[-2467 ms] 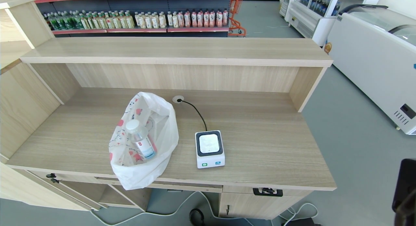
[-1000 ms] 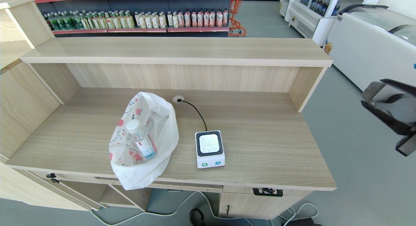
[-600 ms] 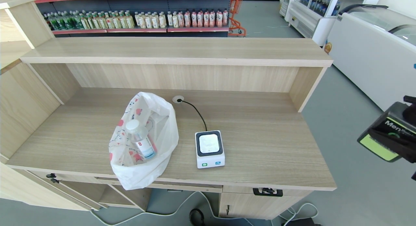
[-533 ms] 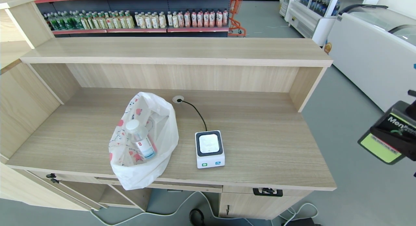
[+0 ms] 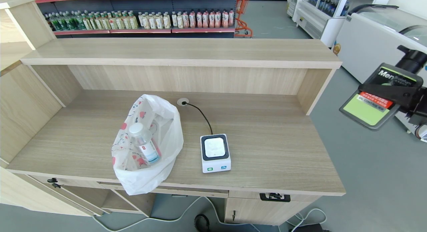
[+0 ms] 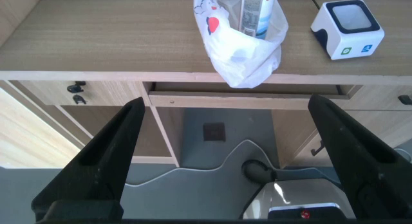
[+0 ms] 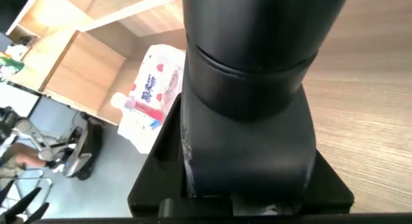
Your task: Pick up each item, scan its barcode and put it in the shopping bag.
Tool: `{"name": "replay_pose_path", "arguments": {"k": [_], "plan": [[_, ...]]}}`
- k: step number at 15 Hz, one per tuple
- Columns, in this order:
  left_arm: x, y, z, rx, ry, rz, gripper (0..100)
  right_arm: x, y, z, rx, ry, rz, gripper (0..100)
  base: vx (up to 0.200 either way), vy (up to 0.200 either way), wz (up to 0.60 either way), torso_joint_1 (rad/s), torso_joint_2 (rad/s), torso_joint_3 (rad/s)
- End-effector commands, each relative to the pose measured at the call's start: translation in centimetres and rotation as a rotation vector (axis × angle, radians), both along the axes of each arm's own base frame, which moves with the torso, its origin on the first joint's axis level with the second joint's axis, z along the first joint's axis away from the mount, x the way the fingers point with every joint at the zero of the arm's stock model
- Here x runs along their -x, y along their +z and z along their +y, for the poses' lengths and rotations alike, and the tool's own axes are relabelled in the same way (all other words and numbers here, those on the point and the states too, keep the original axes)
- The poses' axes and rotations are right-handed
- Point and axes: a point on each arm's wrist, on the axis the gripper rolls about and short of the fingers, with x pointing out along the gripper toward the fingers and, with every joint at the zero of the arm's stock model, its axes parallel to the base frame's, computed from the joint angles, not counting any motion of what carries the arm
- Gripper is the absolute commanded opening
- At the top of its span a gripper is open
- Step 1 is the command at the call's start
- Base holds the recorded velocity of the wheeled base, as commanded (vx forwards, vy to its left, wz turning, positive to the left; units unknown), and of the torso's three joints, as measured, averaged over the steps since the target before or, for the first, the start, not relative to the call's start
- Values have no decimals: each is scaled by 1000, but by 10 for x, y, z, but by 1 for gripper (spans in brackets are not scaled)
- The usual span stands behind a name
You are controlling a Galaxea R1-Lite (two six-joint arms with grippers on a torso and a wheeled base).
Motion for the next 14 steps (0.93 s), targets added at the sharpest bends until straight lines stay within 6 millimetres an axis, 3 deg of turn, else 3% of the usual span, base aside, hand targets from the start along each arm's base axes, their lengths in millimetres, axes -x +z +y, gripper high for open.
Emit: {"name": "replay_pose_path", "arguments": {"k": [1, 4, 7, 14], "plan": [[0, 0, 0, 0, 0, -1, 100, -16, -11, 3, -6, 53, 65, 0, 0, 0, 0, 0, 0, 0], [0, 0, 0, 0, 0, -1, 100, -16, -25, 7, -14, 175, 115, 0, 0, 0, 0, 0, 0, 0], [0, 0, 0, 0, 0, -1, 100, -22, -35, 25, -7, 279, 156, 0, 0, 0, 0, 0, 0, 0], [0, 0, 0, -5, 0, -1, 100, -34, -46, 38, 16, 320, 188, 0, 0, 0, 0, 0, 0, 0]]}}
